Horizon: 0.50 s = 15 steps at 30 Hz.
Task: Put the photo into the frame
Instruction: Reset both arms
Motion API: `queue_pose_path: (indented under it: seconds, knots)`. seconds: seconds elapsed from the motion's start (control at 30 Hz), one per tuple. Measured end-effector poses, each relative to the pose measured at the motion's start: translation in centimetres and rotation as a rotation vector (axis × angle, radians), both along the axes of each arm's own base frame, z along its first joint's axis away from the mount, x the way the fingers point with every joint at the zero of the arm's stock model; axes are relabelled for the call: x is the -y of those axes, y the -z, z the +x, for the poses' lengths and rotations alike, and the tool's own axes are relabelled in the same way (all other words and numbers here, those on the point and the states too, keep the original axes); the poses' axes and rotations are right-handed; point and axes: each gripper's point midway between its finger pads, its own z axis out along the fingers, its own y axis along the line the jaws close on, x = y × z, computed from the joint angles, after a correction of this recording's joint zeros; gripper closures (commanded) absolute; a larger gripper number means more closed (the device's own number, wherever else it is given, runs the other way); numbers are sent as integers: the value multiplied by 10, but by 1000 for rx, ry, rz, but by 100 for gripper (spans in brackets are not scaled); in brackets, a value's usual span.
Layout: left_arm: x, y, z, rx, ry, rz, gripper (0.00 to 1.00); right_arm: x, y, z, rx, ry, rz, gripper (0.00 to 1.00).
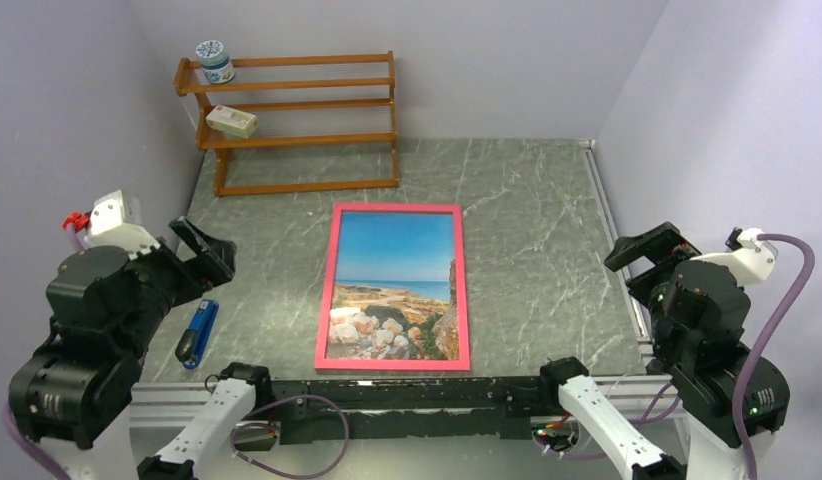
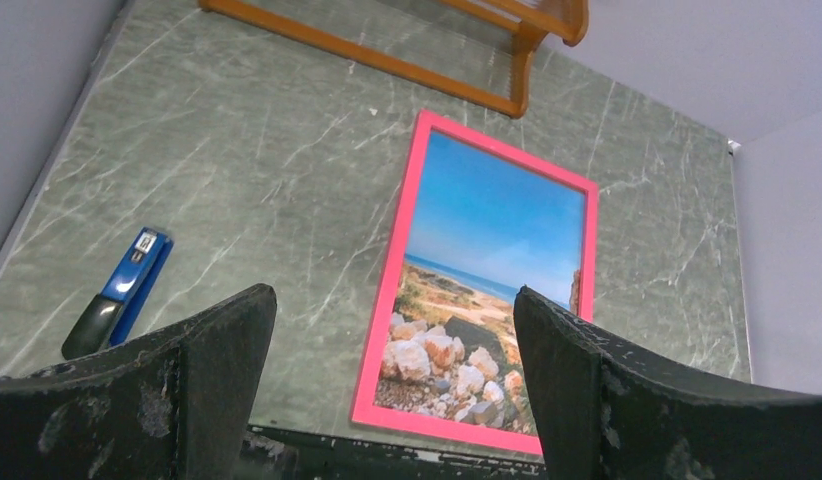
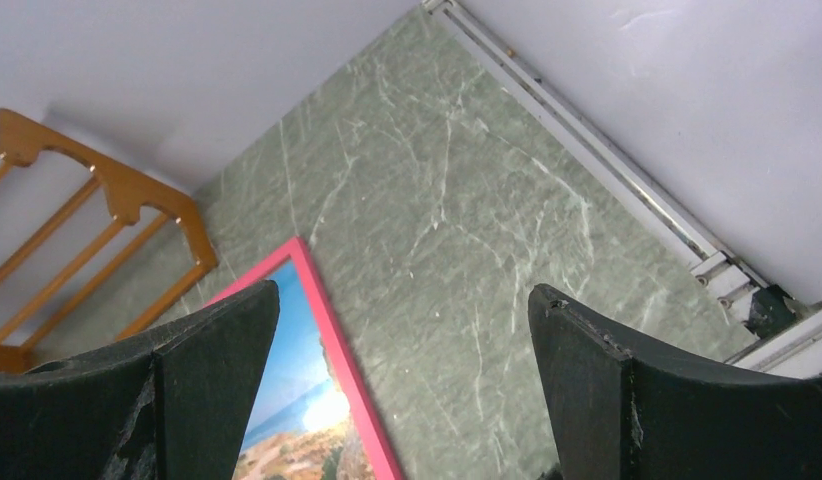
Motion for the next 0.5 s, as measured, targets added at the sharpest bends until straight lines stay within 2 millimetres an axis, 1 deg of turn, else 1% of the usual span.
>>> queue_pose_path:
  seconds: [0.1,0.27,0.5]
  knots:
    - [-4,2,-15,-6,-14,0,6,-2,7,-7,-18,-22,7,1]
    - [-9,9,-33,-24,-31,-8,6,-5,19,-18,-48,-55,9,1]
    - [-10,15,-39,-49,-34,-7,6,-6,22,-19,-60,-77,-4,1]
